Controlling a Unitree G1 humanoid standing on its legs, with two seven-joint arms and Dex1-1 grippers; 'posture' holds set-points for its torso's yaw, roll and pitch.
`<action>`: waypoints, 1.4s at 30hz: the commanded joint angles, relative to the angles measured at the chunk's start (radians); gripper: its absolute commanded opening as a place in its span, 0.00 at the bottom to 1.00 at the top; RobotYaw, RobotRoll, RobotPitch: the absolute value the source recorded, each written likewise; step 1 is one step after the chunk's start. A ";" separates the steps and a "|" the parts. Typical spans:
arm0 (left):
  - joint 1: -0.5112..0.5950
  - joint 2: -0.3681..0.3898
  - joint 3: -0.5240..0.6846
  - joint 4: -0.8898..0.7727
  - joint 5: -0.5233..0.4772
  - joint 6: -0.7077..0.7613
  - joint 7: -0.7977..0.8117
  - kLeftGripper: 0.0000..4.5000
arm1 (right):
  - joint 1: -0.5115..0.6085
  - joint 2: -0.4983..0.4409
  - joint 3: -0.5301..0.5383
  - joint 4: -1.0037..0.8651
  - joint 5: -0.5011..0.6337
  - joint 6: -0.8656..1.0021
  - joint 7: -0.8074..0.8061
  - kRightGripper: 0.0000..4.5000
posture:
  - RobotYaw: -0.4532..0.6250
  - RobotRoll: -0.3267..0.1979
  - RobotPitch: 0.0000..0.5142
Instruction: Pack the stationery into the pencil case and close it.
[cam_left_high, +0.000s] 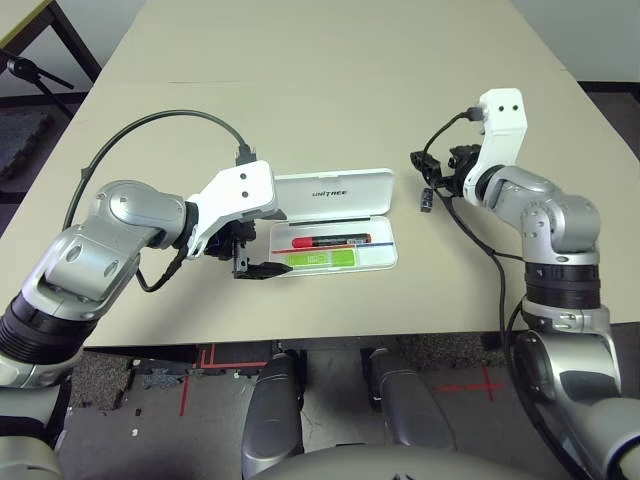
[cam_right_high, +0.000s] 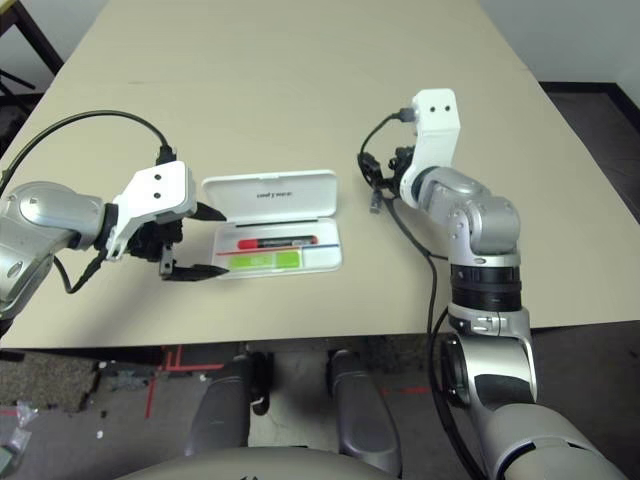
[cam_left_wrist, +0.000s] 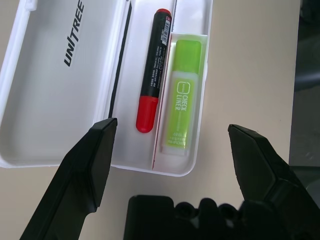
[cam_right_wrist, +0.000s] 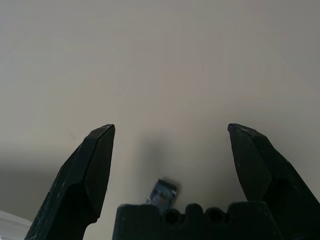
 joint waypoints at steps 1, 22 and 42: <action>0.001 0.001 -0.019 -0.008 0.011 0.000 0.009 1.00 | 0.016 0.010 0.023 0.021 -0.006 0.030 -0.005 1.00 | 0.37 0.62 0.40; -0.031 -0.027 -0.065 0.007 0.033 0.007 0.020 1.00 | 0.023 0.023 0.054 0.028 -0.003 0.206 -0.004 1.00 | 0.37 0.62 0.40; -0.048 -0.041 -0.081 -0.003 0.037 0.026 0.020 1.00 | 0.032 -0.014 0.103 0.014 -0.002 0.230 0.047 0.12 | 0.37 0.62 0.39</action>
